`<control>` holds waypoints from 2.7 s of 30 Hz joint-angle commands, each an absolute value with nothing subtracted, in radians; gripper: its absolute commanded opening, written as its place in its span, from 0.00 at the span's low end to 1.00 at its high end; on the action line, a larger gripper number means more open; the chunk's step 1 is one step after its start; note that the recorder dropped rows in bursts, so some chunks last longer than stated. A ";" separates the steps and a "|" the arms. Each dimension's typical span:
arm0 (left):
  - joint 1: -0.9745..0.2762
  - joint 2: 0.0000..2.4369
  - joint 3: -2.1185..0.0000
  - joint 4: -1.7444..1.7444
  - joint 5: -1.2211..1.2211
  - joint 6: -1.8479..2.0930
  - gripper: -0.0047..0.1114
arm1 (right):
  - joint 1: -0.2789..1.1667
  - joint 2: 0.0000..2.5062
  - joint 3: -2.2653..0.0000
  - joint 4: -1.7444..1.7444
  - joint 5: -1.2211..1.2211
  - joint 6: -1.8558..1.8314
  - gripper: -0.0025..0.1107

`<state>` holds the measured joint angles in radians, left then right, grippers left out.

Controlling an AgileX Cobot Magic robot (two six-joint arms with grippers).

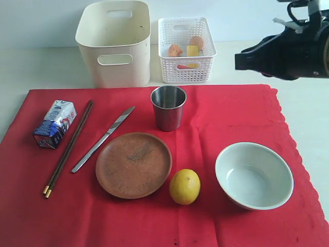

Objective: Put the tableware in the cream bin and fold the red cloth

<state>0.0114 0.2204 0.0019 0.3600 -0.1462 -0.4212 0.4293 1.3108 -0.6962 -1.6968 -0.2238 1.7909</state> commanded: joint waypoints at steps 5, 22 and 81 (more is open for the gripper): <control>0.014 0.217 0.000 0.359 -0.145 -0.423 0.05 | 0.451 1.355 -0.665 -1.743 -0.527 1.696 0.02; 0.014 0.217 0.000 0.359 -0.145 -0.423 0.05 | 0.853 1.543 -0.795 -1.744 -0.390 1.779 0.02; 0.014 0.217 0.000 0.359 -0.145 -0.423 0.05 | 1.012 1.667 -0.825 0.012 0.484 -0.024 0.69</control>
<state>0.0114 0.2204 0.0019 0.3600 -0.1462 -0.4212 1.0075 1.6306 -0.8151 0.0548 0.5275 -0.0296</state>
